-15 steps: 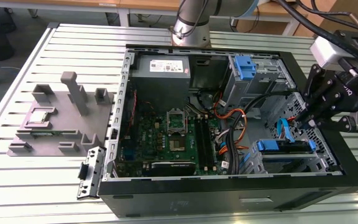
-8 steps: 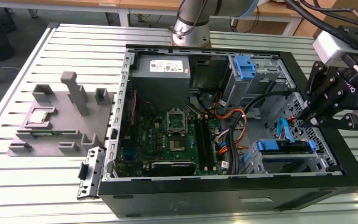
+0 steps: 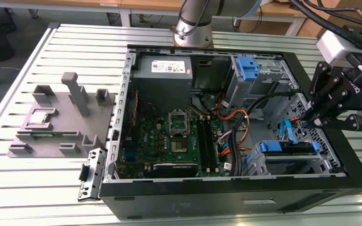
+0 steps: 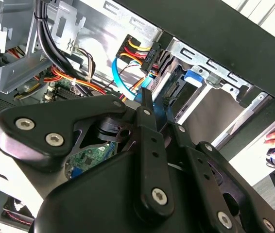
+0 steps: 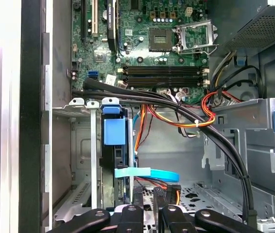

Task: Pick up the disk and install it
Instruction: 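Insert the second disk wire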

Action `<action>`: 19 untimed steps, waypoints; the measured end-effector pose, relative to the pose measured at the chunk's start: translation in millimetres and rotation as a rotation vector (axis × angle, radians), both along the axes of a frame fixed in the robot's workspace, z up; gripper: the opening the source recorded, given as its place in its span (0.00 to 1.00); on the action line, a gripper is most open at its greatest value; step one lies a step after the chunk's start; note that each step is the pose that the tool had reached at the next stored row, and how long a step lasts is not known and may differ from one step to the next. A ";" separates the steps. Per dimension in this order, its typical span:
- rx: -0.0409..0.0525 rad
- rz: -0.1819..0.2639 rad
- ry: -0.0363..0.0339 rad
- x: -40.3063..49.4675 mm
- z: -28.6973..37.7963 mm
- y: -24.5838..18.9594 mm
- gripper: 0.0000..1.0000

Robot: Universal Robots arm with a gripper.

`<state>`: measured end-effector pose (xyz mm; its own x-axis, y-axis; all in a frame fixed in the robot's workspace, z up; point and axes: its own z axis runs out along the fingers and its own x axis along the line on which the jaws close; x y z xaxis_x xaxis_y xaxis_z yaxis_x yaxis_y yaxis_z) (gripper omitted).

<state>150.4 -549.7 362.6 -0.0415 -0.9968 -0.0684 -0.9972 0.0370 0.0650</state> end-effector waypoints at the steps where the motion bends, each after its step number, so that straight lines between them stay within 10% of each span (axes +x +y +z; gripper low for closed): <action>1: -0.0002 0.000 0.0000 1.0 0.1 0.0 0.24; 19: 0.0003 0.000 0.0001 7.8 -0.5 2.4 0.24</action>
<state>158.2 -547.3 362.1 -0.0416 -0.9968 -0.0687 -0.9972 0.0371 0.0651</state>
